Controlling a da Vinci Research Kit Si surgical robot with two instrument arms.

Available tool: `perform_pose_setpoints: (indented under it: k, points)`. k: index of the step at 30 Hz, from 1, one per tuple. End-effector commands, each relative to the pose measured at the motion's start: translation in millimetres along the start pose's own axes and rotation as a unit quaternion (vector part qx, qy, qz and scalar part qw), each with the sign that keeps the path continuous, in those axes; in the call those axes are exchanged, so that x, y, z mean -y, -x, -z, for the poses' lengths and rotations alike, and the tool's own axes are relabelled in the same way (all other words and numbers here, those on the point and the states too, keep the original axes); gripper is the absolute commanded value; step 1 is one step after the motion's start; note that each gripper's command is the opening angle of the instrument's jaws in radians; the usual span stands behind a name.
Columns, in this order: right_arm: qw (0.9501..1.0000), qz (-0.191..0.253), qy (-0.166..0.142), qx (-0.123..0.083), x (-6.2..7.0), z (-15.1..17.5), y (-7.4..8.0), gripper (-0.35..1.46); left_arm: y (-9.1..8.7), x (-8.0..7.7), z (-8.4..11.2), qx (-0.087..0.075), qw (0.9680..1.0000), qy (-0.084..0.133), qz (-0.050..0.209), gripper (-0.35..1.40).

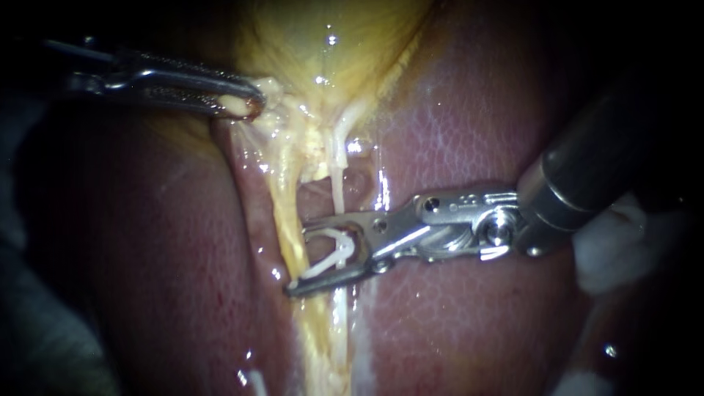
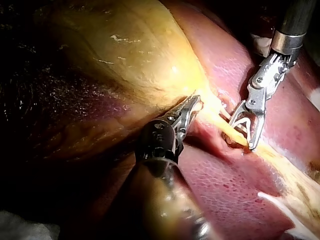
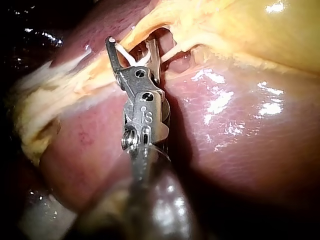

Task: Clipping first clip left tube

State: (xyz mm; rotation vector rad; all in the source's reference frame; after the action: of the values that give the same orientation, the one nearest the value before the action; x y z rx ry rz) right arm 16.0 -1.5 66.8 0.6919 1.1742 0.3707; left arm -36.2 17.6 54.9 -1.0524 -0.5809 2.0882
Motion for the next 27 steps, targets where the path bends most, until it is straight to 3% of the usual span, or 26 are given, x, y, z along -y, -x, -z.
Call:
perform_pose_setpoints:
  k: [1,11,21,27]
  points:
    - [1.0,-0.002,-0.003,-0.001,0.0,-0.2,0.0,0.5,0.0,0.0,0.0,0.0,1.0,0.0,0.0,-0.35]
    - [0.9994,-0.003,-0.035,0.003,0.4,-2.0,0.6,0.49,0.0,0.0,0.1,0.0,1.0,0.0,0.0,-0.35]
    - [0.9976,-0.012,-0.066,-0.016,1.0,-3.3,0.1,0.49,0.0,0.0,0.1,0.0,1.0,0.0,0.0,-0.35]
    - [0.9976,-0.013,-0.065,-0.022,0.9,-3.9,-0.2,0.49,0.0,0.0,0.1,0.0,1.0,0.0,0.0,-0.35]
